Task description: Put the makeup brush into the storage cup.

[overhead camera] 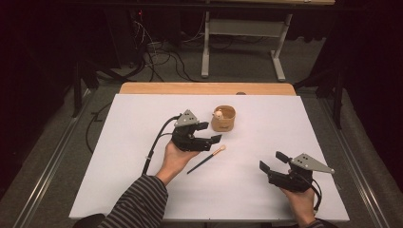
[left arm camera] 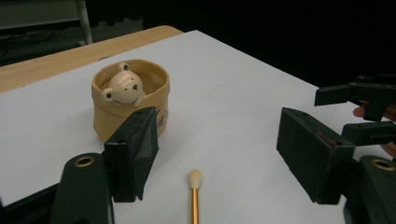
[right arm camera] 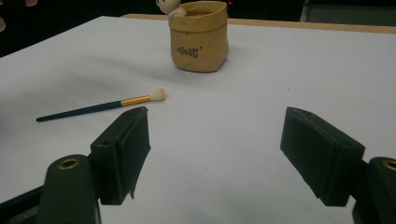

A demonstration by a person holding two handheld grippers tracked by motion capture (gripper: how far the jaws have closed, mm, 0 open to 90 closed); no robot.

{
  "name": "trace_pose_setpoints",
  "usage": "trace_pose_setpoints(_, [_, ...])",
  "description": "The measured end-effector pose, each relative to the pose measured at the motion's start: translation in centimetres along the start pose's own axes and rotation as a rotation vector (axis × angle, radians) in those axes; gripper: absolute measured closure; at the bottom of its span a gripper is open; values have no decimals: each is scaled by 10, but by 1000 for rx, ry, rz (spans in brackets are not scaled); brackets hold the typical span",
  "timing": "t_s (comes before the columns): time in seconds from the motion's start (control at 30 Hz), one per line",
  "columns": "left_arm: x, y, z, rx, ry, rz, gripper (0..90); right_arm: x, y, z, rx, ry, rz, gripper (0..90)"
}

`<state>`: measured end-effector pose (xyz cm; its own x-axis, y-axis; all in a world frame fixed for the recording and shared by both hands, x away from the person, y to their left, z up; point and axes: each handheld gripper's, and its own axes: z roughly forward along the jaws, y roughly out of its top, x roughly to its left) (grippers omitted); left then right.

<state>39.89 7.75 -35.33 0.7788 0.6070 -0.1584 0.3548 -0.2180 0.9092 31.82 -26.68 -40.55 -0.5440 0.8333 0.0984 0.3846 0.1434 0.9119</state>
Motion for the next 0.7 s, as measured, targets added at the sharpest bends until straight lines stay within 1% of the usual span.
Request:
trace_pose_setpoints(0.07, [1, 0, 2, 5, 11, 9, 291, -1, 0, 0, 1, -6, 1, 251])
trace_pose_setpoints(0.13, [2, 1, 5, 10, 12, 10, 285, -1, 0, 0, 1, -11, 4, 250])
trace_pose_setpoints(0.23, [2, 2, 8, 15, 17, 25, 280, -1, 0, 0, -1, -13, 2, 249])
trace_pose_setpoints(0.33, [1, 3, 11, 10, 22, 22, 278, 0, 0, 0, 3, -12, 5, 249])
trace_pose_setpoints(0.43, [1, 5, 14, 18, 34, 34, 278, 0, 0, 0, 2, -11, 2, 248])
trace_pose_setpoints(0.57, [0, 6, 18, 29, 41, 38, 284, -1, 0, 0, 5, -11, 7, 247])
trace_pose_setpoints(0.63, [0, 6, 20, 39, 39, 29, 299, -1, 0, 0, 5, -12, 3, 247])
trace_pose_setpoints(0.7, [1, 6, 23, 50, 32, 10, 309, -1, 0, 0, 5, -10, 6, 247])
